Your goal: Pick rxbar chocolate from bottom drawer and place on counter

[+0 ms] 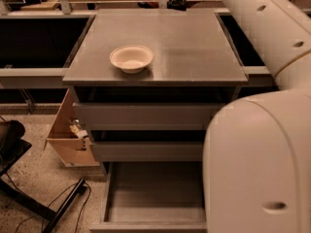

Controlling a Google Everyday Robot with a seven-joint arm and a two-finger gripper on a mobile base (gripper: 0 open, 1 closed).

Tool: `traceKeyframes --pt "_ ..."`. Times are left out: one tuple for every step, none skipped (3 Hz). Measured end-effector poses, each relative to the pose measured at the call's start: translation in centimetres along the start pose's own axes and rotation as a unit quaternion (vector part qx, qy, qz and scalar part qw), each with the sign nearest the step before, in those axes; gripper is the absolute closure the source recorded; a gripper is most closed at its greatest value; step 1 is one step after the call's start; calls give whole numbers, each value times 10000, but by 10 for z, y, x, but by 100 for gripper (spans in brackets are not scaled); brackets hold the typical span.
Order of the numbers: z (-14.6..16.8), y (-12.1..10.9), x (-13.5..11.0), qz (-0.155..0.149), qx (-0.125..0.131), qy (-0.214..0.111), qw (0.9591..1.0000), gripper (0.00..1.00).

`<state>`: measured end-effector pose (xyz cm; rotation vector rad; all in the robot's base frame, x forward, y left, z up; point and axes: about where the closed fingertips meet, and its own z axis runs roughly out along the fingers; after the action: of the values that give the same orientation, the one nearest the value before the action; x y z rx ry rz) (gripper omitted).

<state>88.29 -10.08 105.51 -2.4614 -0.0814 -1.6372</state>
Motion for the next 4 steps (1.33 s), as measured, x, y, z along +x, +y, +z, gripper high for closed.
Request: traceKeyframes --pt "57 1 -33 119 3 -351 9993 100" --pt "85 -1 -53 181 -264 -670 9972 81" --pt "85 3 -52 177 -305 -679 9971 58" --pt "85 3 -52 177 -305 -680 9971 34"
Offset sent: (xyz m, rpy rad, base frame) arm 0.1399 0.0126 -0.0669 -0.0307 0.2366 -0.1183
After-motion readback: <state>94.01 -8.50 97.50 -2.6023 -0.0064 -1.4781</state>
